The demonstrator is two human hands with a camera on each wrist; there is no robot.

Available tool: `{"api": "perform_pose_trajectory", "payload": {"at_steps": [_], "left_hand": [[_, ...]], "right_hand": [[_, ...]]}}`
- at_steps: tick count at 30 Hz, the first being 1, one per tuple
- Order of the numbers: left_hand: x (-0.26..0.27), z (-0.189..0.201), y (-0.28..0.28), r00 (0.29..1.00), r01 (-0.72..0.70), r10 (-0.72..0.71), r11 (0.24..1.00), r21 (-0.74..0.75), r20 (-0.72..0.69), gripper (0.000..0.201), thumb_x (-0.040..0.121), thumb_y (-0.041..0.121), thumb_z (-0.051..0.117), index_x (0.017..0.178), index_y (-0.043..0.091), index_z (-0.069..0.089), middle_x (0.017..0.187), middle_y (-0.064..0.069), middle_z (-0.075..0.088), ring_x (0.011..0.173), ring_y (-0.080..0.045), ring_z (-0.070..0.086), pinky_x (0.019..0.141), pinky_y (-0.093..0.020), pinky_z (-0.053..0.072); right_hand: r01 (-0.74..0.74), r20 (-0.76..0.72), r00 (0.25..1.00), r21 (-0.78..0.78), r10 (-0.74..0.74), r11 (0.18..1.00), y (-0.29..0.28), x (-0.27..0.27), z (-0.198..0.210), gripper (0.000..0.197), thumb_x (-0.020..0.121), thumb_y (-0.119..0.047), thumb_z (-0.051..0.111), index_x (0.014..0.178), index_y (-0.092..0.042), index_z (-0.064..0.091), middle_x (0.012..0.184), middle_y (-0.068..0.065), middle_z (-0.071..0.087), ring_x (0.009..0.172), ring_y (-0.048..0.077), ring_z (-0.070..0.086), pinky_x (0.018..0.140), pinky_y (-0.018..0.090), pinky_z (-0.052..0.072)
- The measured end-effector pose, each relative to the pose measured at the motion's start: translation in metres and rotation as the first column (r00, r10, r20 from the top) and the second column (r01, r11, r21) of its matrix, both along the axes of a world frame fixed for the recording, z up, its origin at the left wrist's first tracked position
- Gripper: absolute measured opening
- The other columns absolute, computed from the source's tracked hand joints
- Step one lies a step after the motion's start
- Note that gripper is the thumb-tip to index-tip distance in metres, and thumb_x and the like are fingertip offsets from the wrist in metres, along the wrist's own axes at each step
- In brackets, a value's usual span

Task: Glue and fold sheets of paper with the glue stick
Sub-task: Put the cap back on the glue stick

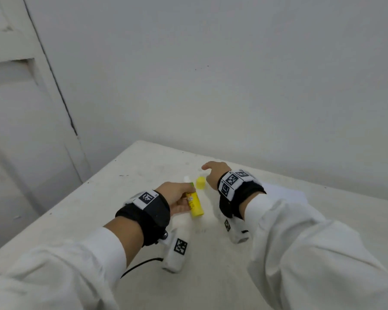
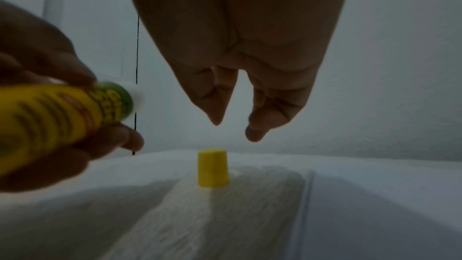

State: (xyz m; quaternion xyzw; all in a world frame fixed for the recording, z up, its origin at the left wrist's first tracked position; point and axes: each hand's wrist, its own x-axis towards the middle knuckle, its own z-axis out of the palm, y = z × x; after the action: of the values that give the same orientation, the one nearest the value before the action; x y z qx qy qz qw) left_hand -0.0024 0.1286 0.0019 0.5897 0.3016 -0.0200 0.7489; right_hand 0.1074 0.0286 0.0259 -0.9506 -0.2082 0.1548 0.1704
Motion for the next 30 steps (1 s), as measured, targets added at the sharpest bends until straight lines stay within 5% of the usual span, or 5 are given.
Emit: {"api": "perform_pose_trajectory", "payload": {"at_steps": [9, 13, 18, 23, 30], "left_hand": [[-0.017, -0.005, 0.027, 0.999, 0.025, -0.025, 1.0, 0.009, -0.035, 0.014, 0.088, 0.001, 0.059, 0.102, 0.001, 0.057, 0.091, -0.014, 0.059, 0.063, -0.017, 0.06, 0.056, -0.026, 0.056], [-0.021, -0.001, 0.019, 0.985, 0.165, -0.166, 0.986, 0.02, 0.051, 0.013, 0.087, -0.007, 0.059, 0.088, 0.006, 0.062, 0.081, -0.007, 0.064, 0.063, -0.011, 0.063, 0.06, -0.019, 0.056], [-0.019, 0.012, -0.025, 0.926, 0.336, -0.355, 0.929, 0.153, 0.127, 0.023, 0.08, -0.012, 0.064, 0.097, 0.004, 0.068, 0.084, -0.006, 0.068, 0.072, -0.011, 0.065, 0.07, -0.016, 0.055], [-0.009, 0.013, -0.093, 0.85, 0.45, -0.518, 0.807, 0.382, 0.095, 0.025, 0.075, -0.006, 0.072, 0.092, 0.012, 0.072, 0.083, -0.001, 0.067, 0.085, -0.015, 0.061, 0.091, -0.026, 0.052], [-0.009, 0.004, -0.143, 0.814, 0.489, -0.576, 0.746, 0.453, 0.071, 0.023, 0.074, 0.0, 0.075, 0.085, 0.021, 0.073, 0.083, 0.001, 0.067, 0.087, -0.015, 0.059, 0.095, -0.032, 0.046]], "right_hand": [[-0.237, -0.053, 0.97, -0.409, 0.237, 0.881, 0.071, 0.105, -0.1, 0.067, 0.073, -0.017, 0.062, 0.134, -0.041, 0.048, 0.146, 0.002, 0.04, 0.126, 0.035, 0.045, 0.099, 0.051, 0.044], [-0.047, -0.02, 0.999, 0.056, 0.048, 0.997, 0.022, 0.005, -0.005, 0.044, 0.092, -0.013, 0.054, 0.135, -0.008, 0.048, 0.135, 0.013, 0.05, 0.123, 0.029, 0.049, 0.101, 0.036, 0.042], [0.205, -0.284, 0.959, 0.682, -0.004, 0.702, -0.072, -0.043, 0.029, 0.034, 0.086, 0.002, 0.06, 0.119, -0.004, 0.057, 0.103, 0.009, 0.063, 0.082, 0.02, 0.062, 0.065, 0.026, 0.05], [0.198, -0.247, 0.969, 0.726, -0.019, 0.659, -0.158, -0.073, 0.031, 0.033, 0.088, 0.001, 0.059, 0.116, -0.015, 0.061, 0.098, -0.003, 0.068, 0.087, 0.015, 0.063, 0.069, 0.022, 0.049], [0.076, -0.067, 0.996, 0.467, -0.05, 0.881, -0.208, -0.096, 0.041, 0.038, 0.088, -0.006, 0.062, 0.123, -0.018, 0.062, 0.106, -0.005, 0.064, 0.081, 0.004, 0.058, 0.07, 0.007, 0.046]]}}
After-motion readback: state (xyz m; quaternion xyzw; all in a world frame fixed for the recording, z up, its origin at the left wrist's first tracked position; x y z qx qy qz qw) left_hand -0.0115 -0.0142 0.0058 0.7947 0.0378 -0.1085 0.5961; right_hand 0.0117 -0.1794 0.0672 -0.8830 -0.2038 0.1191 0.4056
